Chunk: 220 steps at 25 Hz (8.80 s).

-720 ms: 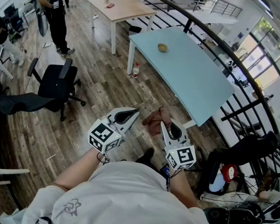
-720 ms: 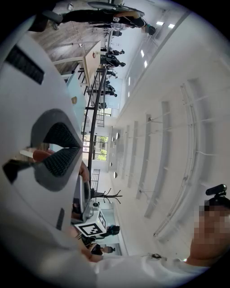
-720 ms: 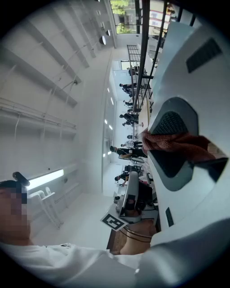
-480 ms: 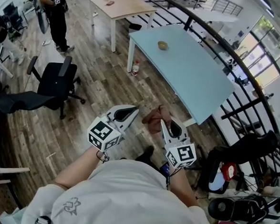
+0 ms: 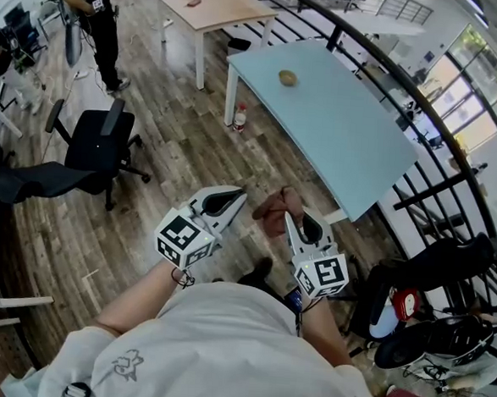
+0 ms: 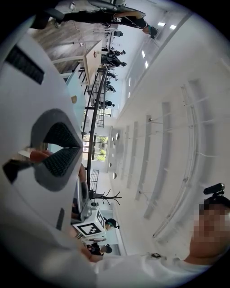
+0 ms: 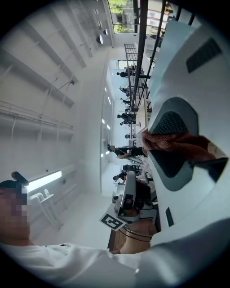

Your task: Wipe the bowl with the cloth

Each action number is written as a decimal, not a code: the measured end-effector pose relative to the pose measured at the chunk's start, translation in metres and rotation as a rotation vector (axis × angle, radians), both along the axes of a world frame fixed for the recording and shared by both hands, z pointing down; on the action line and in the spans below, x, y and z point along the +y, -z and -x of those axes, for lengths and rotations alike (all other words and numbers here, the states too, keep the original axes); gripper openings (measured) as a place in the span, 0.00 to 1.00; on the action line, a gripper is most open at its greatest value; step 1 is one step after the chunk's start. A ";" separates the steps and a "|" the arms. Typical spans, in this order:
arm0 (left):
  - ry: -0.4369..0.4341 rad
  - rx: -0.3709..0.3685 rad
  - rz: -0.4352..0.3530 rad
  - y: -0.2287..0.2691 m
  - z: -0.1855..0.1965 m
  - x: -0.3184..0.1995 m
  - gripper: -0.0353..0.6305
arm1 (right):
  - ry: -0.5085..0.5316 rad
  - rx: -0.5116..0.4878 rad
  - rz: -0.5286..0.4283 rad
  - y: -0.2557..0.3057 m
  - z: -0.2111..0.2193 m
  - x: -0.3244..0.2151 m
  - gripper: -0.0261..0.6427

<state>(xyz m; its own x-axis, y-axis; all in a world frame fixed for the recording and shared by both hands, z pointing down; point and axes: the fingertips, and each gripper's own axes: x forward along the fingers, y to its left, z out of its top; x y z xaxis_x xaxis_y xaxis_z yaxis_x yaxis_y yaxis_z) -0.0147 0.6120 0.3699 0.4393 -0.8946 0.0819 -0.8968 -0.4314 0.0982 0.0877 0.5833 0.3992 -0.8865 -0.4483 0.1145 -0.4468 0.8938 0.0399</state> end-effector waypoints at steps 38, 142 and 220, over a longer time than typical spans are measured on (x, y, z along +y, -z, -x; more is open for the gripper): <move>0.032 0.053 0.094 -0.037 0.020 -0.358 0.07 | 0.030 -0.012 0.050 -0.011 0.005 -0.351 0.19; -0.378 -0.281 0.984 -0.433 0.249 -0.907 0.17 | -0.544 0.078 0.431 -0.146 0.221 -0.822 0.19; -0.386 -0.286 0.413 -0.142 -0.025 -0.800 0.11 | -0.351 0.979 0.010 -0.141 0.056 -0.759 0.17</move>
